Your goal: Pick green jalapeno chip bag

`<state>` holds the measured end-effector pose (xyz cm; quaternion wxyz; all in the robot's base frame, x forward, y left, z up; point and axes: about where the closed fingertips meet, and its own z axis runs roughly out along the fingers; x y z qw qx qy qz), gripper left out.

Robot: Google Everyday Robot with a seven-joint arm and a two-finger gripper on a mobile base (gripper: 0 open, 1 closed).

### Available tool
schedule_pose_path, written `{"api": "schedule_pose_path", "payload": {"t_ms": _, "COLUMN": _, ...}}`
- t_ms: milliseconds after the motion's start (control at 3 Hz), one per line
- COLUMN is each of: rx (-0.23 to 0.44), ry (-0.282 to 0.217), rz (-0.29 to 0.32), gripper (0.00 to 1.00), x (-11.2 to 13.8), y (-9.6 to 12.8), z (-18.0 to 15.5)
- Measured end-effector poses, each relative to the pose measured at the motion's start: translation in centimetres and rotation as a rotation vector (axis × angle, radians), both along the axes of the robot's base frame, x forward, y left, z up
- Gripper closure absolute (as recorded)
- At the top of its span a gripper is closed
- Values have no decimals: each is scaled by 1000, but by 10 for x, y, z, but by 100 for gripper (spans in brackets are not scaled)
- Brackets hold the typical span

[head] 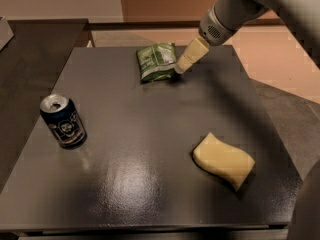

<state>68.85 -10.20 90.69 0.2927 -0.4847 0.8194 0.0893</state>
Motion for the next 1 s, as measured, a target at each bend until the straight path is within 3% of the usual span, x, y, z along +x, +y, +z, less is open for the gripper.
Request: {"api": "schedule_pose_path", "payload": {"t_ms": 1000, "rx": 11, "ry": 56, "rz": 83, "gripper": 0, "x": 18, "y": 55, "z": -35}}
